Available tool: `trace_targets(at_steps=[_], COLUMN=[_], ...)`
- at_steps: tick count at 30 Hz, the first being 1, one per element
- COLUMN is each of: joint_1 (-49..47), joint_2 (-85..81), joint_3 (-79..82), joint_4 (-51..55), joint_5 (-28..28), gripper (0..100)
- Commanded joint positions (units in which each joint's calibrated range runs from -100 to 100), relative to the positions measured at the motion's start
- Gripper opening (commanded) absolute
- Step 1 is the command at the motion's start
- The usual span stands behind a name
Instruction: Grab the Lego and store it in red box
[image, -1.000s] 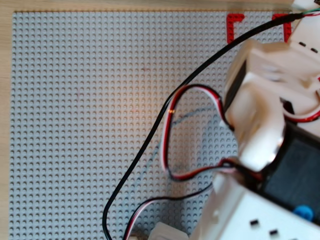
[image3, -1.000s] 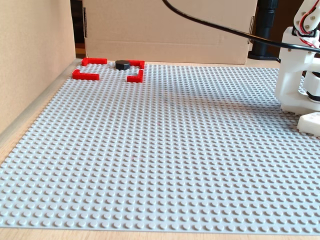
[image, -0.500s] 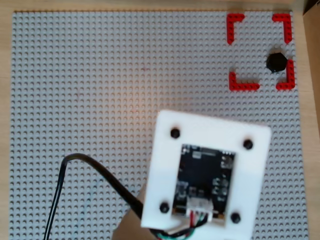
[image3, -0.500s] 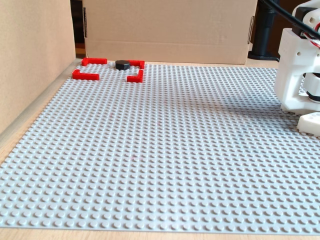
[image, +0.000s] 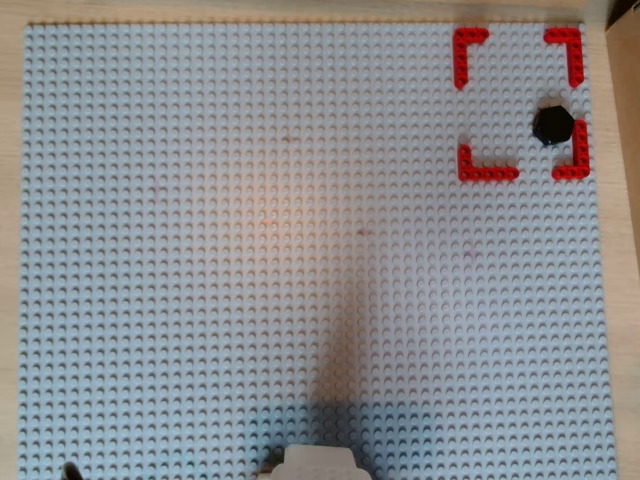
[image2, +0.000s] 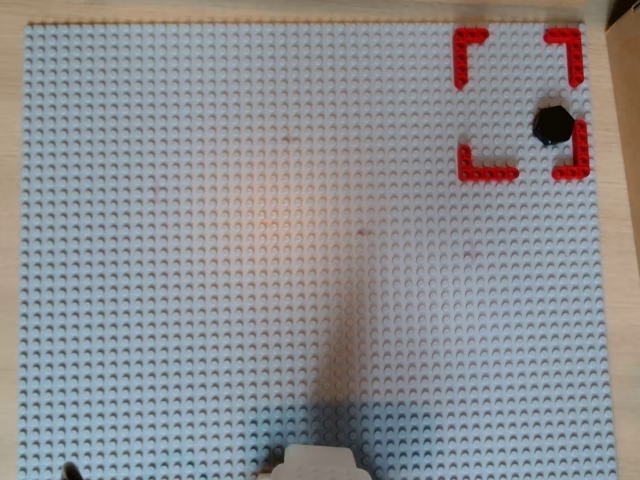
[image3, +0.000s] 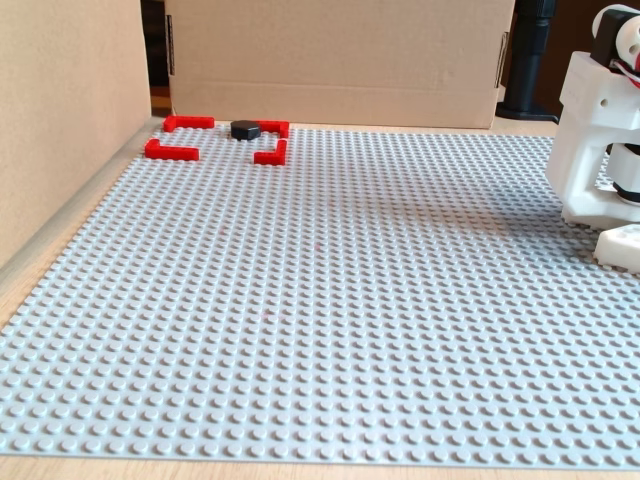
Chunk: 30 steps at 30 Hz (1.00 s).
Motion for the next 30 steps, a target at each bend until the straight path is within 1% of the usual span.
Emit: trace_targets(at_steps=[1,9,30], joint_1=[0.0,0.3,0.1], joint_2=[-4.8,-4.4,-4.4], joint_3=[1.6,1.7,1.8], joint_4=[0.2,0.3,0.2], joint_5=[-0.4,-0.1,-0.2], gripper=[9,1,1])
